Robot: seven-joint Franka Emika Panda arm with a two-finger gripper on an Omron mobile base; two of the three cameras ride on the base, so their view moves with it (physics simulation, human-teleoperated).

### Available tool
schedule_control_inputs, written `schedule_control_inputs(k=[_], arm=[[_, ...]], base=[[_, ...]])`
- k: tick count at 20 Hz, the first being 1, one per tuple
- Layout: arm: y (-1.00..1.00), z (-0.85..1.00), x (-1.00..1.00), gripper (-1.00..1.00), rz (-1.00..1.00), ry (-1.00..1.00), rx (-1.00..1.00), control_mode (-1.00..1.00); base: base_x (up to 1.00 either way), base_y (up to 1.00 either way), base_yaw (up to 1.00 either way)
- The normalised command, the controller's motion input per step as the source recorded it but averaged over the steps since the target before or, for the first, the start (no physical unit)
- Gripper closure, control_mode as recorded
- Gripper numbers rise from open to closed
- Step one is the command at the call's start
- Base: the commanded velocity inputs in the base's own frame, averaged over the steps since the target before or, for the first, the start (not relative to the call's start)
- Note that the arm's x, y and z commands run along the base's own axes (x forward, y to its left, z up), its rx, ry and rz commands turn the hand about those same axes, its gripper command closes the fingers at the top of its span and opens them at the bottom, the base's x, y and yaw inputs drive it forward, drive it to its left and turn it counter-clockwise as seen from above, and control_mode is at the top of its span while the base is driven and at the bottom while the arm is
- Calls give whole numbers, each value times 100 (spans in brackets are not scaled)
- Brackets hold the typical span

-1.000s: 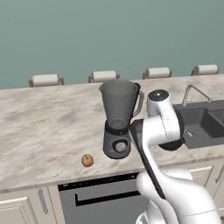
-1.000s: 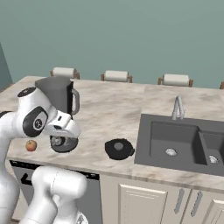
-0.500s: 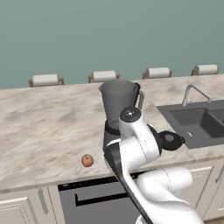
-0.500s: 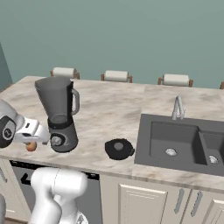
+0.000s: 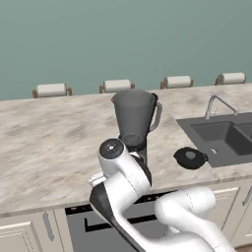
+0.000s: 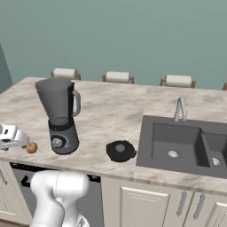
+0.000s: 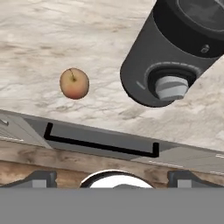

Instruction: Open the blender lid, put the peach in the blender, close the lid, and start the blender.

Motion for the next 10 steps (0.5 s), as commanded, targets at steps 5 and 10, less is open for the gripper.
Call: schedule_control_inputs(k=[5,10], arm=[[55,-25,45,-100,16,0,0,-100],[14,-8,30,-100,9,0,0,-100]], base=[[0,0,0],[0,0,0]])
